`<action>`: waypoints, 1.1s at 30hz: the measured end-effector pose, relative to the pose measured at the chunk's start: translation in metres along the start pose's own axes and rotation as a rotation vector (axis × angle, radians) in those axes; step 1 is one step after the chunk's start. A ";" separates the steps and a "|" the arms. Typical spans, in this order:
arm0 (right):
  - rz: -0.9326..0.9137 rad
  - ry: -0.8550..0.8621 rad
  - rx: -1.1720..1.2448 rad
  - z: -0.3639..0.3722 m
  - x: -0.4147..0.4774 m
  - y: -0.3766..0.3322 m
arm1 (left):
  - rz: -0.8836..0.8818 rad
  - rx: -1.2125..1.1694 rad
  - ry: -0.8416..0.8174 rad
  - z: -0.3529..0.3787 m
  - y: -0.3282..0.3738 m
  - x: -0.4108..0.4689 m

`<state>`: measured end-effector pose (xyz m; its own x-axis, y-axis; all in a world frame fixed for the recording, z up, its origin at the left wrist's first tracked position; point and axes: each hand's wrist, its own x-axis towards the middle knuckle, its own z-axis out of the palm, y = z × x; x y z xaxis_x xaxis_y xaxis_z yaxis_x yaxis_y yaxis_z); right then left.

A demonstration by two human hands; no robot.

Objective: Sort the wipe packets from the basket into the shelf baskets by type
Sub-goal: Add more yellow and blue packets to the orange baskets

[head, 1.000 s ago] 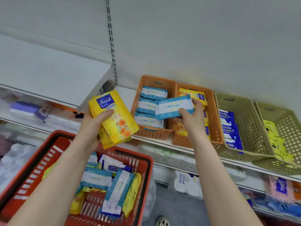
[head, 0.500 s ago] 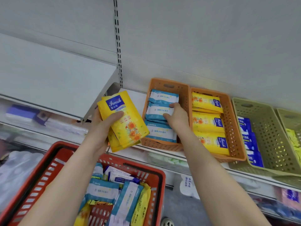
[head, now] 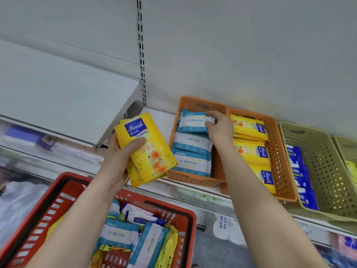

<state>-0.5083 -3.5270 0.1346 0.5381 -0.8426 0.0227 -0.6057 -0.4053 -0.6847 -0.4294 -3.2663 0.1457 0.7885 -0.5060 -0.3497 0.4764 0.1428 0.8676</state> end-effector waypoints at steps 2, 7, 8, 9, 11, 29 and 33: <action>-0.020 0.022 -0.002 0.002 0.015 -0.001 | -0.001 0.002 0.003 0.000 0.000 0.001; -0.073 -0.155 -0.301 0.019 0.034 0.010 | 0.008 0.004 -0.003 0.004 0.000 0.005; -0.094 -0.159 -0.384 0.022 0.034 0.011 | 0.009 0.001 -0.006 0.005 0.000 0.006; -0.134 -0.135 -0.460 0.024 0.033 0.013 | 0.012 0.004 -0.010 0.006 0.001 0.007; -0.218 -0.105 -0.527 0.029 0.032 0.015 | 0.018 0.014 -0.013 0.006 0.001 0.008; -0.170 -0.443 0.330 -0.028 -0.088 -0.055 | 0.097 0.127 0.043 0.017 0.011 -0.029; -0.063 -0.564 0.509 -0.034 -0.146 -0.046 | 0.145 0.280 0.057 0.030 0.002 -0.050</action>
<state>-0.5786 -3.3975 0.1875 0.8636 -0.4590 -0.2087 -0.2921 -0.1181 -0.9491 -0.4801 -3.2659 0.1753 0.8648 -0.4477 -0.2273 0.2378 -0.0334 0.9707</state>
